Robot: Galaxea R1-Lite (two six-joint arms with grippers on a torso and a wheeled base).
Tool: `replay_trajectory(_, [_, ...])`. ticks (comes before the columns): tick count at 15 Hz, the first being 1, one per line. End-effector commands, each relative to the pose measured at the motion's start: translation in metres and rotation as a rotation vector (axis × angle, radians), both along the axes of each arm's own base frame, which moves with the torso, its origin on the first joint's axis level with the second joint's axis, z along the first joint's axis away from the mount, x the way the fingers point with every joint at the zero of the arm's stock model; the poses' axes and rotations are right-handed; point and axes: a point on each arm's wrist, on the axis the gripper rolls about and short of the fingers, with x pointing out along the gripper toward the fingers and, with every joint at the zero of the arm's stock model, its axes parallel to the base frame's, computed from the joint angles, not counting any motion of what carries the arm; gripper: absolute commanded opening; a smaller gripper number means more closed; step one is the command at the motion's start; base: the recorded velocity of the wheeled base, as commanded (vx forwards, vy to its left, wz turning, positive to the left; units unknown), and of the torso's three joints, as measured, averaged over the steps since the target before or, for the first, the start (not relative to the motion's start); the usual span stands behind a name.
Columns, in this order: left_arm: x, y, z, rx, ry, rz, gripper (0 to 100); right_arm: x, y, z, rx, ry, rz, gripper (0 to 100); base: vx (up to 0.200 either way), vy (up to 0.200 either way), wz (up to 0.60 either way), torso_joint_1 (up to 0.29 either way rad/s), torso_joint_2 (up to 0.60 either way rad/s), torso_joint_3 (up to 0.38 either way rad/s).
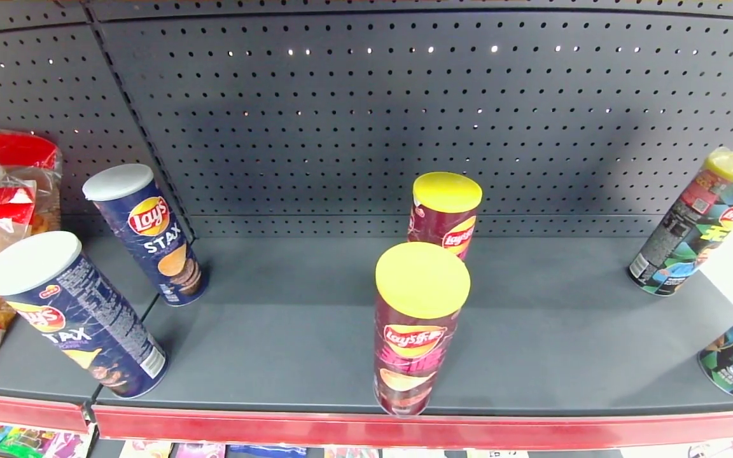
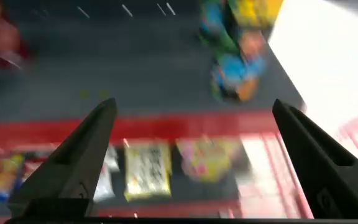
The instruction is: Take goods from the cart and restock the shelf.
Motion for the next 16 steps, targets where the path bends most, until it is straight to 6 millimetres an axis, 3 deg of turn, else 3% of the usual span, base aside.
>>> replay_trajectory(1, [0.004, 0.001, -0.025, 0.067, 0.123, 0.079, 100, 0.01, 0.001, -0.025, -0.001, 0.068, 0.049, 100, 0.0, 0.0, 0.0, 0.0, 0.0, 0.0])
replay_trajectory(4, [0.003, 0.002, -0.025, 0.065, 0.154, 0.351, 100, 0.012, 0.0, -0.024, 0.002, 0.091, -0.013, 100, 0.0, 0.0, 0.0, 0.0, 0.0, 0.0])
replay_trajectory(6, [0.01, -0.001, -0.024, 0.066, 0.263, 0.553, 100, 0.018, -0.001, -0.022, 0.002, 0.157, -0.056, 100, 0.0, 0.0, 0.0, 0.0, 0.0, 0.0])
replay_trajectory(8, [0.009, -0.001, -0.024, 0.063, 0.257, 0.582, 100, 0.018, -0.001, -0.022, -0.005, 0.157, -0.071, 100, 0.0, 0.0, 0.0, 0.0, 0.0, 0.0])
replay_trajectory(9, [0.005, -0.002, -0.024, 0.061, 0.202, 0.562, 100, 0.015, -0.001, -0.023, -0.012, 0.126, -0.137, 100, 0.0, 0.0, 0.0, 0.0, 0.0, 0.0])
replay_trajectory(10, [0.001, -0.005, -0.026, 0.048, 0.118, 0.407, 100, 0.015, -0.003, -0.022, 0.002, 0.117, -0.207, 100, 0.0, 0.0, 0.0, 0.0, 0.0, 0.0])
replay_trajectory(11, [0.002, -0.006, -0.026, 0.046, 0.119, 0.364, 100, 0.015, -0.003, -0.022, 0.007, 0.112, -0.209, 100, 0.0, 0.0, 0.0, 0.0, 0.0, 0.0])
replay_trajectory(12, [0.004, -0.011, -0.025, 0.036, 0.117, 0.135, 100, 0.012, -0.002, -0.023, 0.049, 0.065, -0.101, 100, 0.0, 0.0, 0.0, 0.0, 0.0, 0.0])
replay_trajectory(14, [0.004, -0.009, -0.026, 0.064, 0.116, -0.053, 100, 0.013, 0.001, -0.026, 0.006, 0.074, 0.043, 100, 0.0, 0.0, 0.0, 0.0, 0.0, 0.0])
replay_trajectory(16, [0.003, -0.007, -0.028, 0.104, 0.136, -0.094, 100, 0.014, 0.001, -0.032, -0.004, 0.073, 0.038, 100, 0.0, 0.0, 0.0, 0.0, 0.0, 0.0])
